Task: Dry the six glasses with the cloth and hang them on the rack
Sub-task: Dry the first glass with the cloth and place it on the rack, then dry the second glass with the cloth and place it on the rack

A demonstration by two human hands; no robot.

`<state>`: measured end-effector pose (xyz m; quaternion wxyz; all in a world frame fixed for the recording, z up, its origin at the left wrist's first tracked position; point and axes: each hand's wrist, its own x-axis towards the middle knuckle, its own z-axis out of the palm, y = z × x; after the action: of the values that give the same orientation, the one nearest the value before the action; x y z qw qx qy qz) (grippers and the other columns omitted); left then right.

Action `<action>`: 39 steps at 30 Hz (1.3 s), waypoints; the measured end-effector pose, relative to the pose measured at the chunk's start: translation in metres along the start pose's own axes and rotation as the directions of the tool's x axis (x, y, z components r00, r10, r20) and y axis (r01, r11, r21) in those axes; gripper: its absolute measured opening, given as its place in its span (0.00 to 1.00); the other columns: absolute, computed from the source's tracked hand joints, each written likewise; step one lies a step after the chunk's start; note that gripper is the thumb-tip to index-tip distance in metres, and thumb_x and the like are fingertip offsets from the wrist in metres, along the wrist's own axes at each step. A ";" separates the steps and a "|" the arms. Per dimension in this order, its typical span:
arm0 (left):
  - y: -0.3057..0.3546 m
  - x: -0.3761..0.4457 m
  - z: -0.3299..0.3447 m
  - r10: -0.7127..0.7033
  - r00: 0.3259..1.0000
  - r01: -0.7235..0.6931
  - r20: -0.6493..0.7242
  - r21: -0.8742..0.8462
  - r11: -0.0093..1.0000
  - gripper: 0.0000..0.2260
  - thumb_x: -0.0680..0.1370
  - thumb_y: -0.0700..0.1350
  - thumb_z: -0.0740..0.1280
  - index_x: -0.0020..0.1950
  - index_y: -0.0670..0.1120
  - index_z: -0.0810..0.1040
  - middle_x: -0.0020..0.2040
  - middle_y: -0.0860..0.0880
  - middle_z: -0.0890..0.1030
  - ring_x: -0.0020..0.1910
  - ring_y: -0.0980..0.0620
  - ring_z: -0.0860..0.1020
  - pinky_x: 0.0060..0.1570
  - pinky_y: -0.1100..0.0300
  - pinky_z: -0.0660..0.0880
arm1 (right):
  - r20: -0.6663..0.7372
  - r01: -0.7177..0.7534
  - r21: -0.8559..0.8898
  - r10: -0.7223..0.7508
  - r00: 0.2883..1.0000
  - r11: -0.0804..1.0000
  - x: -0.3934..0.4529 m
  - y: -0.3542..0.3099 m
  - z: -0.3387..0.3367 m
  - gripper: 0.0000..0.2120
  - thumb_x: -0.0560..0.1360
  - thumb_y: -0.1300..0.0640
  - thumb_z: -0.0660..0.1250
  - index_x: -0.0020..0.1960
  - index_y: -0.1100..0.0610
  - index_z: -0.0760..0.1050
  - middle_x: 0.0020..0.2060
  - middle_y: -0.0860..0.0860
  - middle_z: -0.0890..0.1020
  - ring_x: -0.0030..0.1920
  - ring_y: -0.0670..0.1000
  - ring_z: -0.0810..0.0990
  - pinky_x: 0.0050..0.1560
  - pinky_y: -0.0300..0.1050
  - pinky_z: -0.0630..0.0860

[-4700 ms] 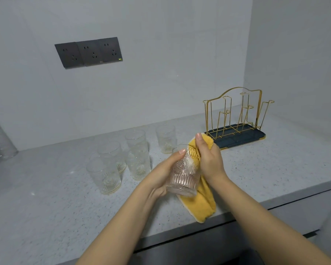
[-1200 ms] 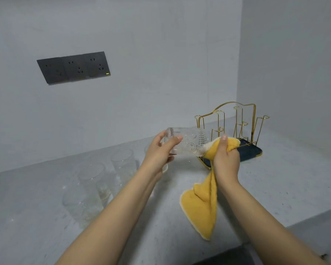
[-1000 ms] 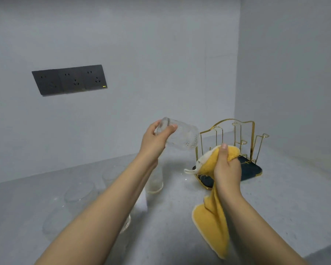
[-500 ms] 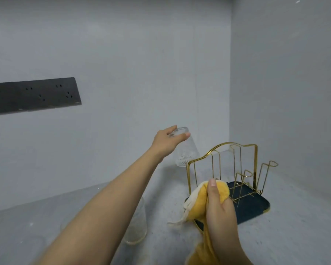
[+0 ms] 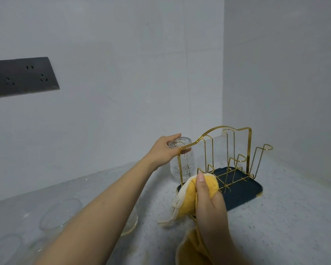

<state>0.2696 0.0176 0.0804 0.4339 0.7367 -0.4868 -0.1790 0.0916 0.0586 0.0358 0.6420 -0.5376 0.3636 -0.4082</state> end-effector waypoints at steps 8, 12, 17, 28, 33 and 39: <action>-0.002 -0.006 -0.001 -0.035 0.999 0.034 -0.017 -0.028 0.999 0.29 0.76 0.51 0.72 0.75 0.50 0.67 0.73 0.48 0.71 0.68 0.52 0.70 0.68 0.59 0.66 | 0.017 -0.011 -0.033 0.012 1.000 0.999 -0.009 -0.003 -0.001 0.23 0.77 0.47 0.56 0.50 0.69 0.70 0.44 0.66 0.75 0.44 0.53 0.75 0.50 0.56 0.74; -0.001 -0.025 -0.006 -0.078 0.990 0.069 -0.119 -0.082 0.994 0.27 0.78 0.53 0.69 0.75 0.48 0.68 0.69 0.48 0.73 0.69 0.50 0.71 0.68 0.54 0.69 | 0.017 -0.022 -0.036 0.023 1.000 0.999 -0.014 0.003 0.001 0.18 0.77 0.44 0.55 0.42 0.58 0.72 0.36 0.54 0.75 0.36 0.46 0.73 0.34 0.43 0.70; 0.006 -0.074 -0.028 -0.085 0.971 0.090 -0.222 0.014 0.996 0.18 0.82 0.53 0.62 0.68 0.45 0.75 0.64 0.49 0.77 0.58 0.55 0.72 0.57 0.61 0.66 | 0.008 -0.009 -0.004 0.010 1.000 1.000 -0.027 0.004 0.005 0.16 0.77 0.41 0.54 0.44 0.51 0.72 0.40 0.50 0.77 0.46 0.51 0.76 0.47 0.46 0.70; -0.040 -0.149 -0.050 -0.389 0.905 0.412 -0.171 0.574 0.707 0.41 0.75 0.62 0.67 0.78 0.41 0.56 0.78 0.36 0.55 0.77 0.38 0.55 0.73 0.49 0.59 | -0.032 -0.257 0.140 0.264 0.964 0.956 -0.050 0.011 0.023 0.31 0.75 0.35 0.54 0.67 0.58 0.67 0.62 0.55 0.75 0.60 0.58 0.74 0.63 0.59 0.71; -0.053 -0.152 -0.046 -0.435 0.869 0.495 -0.237 0.390 0.776 0.41 0.74 0.53 0.74 0.80 0.49 0.54 0.75 0.37 0.57 0.71 0.37 0.66 0.68 0.49 0.68 | 0.039 -0.418 0.306 0.427 0.903 0.856 -0.044 0.015 0.019 0.31 0.76 0.38 0.57 0.71 0.56 0.62 0.65 0.57 0.72 0.62 0.60 0.74 0.63 0.60 0.70; -0.049 -0.180 -0.041 -0.355 0.882 0.394 -0.311 0.069 0.917 0.40 0.68 0.49 0.79 0.76 0.51 0.64 0.72 0.42 0.69 0.69 0.44 0.71 0.67 0.51 0.70 | 0.250 -0.517 0.560 0.463 0.850 0.648 -0.048 0.016 0.012 0.25 0.77 0.43 0.58 0.68 0.55 0.68 0.61 0.60 0.76 0.57 0.61 0.76 0.53 0.59 0.73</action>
<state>0.2423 0.2006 0.0344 0.4089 0.8619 -0.2762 -0.1166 0.0855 0.1088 0.0233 0.8805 -0.2002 0.3166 -0.2905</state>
